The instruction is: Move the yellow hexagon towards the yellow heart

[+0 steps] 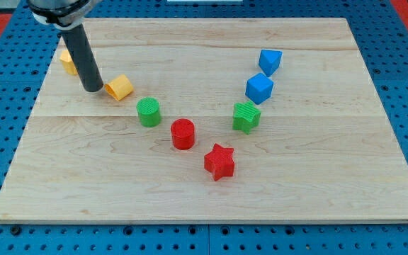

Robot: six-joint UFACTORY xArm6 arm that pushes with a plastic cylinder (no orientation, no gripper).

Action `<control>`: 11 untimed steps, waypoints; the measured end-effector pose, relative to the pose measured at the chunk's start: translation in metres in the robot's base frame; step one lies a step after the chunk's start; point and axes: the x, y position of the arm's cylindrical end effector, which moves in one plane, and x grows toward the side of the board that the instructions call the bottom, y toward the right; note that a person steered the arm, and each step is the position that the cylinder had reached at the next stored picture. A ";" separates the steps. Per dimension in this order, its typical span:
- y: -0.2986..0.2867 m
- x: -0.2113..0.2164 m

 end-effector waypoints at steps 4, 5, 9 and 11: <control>0.038 -0.001; -0.025 0.004; -0.109 -0.052; -0.081 -0.068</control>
